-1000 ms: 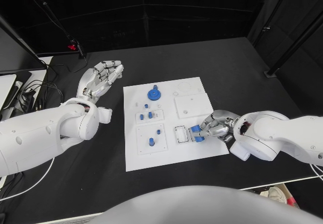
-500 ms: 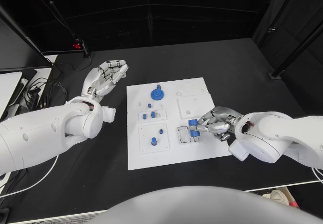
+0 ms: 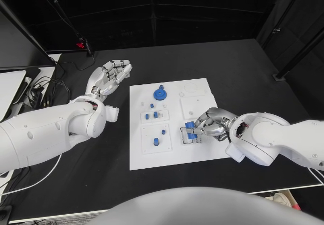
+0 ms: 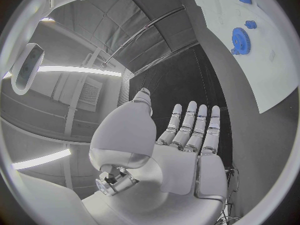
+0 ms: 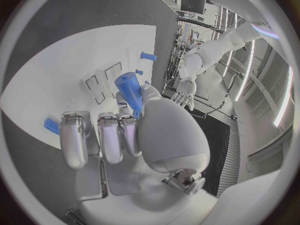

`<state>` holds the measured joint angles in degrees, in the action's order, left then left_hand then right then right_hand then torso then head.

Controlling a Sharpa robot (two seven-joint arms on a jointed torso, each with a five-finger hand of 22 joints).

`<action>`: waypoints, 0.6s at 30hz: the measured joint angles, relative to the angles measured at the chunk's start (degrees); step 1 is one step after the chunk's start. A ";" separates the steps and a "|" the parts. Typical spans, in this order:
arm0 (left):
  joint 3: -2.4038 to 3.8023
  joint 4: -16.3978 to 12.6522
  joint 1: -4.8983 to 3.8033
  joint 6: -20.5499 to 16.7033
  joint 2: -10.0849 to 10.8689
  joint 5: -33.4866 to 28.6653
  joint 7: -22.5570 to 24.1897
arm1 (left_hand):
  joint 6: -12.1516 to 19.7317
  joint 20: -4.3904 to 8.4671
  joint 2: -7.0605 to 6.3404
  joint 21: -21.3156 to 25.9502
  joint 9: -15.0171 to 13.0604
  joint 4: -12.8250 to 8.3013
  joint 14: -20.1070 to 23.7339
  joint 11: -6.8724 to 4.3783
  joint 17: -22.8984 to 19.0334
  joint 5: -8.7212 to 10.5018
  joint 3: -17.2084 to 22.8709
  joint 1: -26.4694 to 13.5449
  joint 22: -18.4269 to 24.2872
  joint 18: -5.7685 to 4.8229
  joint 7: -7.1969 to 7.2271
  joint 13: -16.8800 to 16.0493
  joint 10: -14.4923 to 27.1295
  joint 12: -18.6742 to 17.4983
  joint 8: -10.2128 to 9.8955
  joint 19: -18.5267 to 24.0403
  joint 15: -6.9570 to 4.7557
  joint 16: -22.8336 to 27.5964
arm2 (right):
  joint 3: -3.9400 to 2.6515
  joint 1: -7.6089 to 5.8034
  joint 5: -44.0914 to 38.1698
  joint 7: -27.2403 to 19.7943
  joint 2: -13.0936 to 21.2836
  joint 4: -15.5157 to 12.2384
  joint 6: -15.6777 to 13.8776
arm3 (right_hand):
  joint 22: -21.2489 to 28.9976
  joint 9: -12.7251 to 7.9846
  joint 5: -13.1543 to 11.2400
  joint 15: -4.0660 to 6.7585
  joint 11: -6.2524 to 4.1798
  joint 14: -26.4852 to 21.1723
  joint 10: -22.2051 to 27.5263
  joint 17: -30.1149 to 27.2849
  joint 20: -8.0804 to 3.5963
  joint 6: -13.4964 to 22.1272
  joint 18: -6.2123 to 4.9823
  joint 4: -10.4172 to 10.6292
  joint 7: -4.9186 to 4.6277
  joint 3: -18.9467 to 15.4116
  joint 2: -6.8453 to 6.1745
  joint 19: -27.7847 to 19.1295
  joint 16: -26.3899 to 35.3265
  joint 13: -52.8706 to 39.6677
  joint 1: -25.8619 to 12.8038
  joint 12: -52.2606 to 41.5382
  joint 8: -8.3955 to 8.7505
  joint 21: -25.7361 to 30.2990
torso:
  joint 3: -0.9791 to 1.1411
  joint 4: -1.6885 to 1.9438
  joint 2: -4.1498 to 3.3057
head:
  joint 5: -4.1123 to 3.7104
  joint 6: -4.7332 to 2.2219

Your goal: Assemble the parts on the task board

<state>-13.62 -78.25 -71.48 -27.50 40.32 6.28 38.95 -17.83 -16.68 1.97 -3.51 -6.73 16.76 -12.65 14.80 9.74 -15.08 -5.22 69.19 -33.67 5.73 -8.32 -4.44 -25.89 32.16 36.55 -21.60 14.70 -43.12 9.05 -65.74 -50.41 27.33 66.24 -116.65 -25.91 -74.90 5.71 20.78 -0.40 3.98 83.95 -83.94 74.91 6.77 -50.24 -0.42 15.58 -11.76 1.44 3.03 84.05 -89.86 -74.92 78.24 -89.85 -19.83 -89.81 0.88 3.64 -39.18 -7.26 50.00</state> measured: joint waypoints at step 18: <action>0.00 -0.05 0.00 0.10 0.14 0.00 0.00 | 0.00 0.00 0.00 0.00 -0.01 0.00 0.00 0.00 -0.05 0.00 0.00 0.00 0.05 0.00 0.00 0.00 0.00 0.00 0.00 0.00 0.00 0.00 | 0.02 0.01 -14.93 7.68 -2.49 0.12 4.74 | 0.00 -0.47 -0.98 0.00 0.01 0.00 -0.01 0.00 0.00 -4.54 0.00 1.18 1.47 -2.47 0.69 0.00 0.00 0.00 -4.45 0.00 2.76 0.00 | 0.01 -0.05 0.02 | 0.08 0.00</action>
<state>-13.62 -78.30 -71.48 -27.41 40.46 6.28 38.95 -17.83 -16.68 1.97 -3.51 -6.74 16.76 -12.65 14.80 9.69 -15.08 -5.21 69.19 -33.62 5.73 -8.32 -4.44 -25.89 32.16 36.55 -21.60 14.70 -43.12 9.07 -65.73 -65.33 35.01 63.75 -116.53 -21.17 -74.90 5.24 19.80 -0.40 3.99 83.95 -83.95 74.91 6.77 -54.78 -0.42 16.76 -10.29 -1.03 3.71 84.05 -89.86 -74.92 73.79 -89.85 -17.07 -89.81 0.89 3.58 -39.16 -7.18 50.00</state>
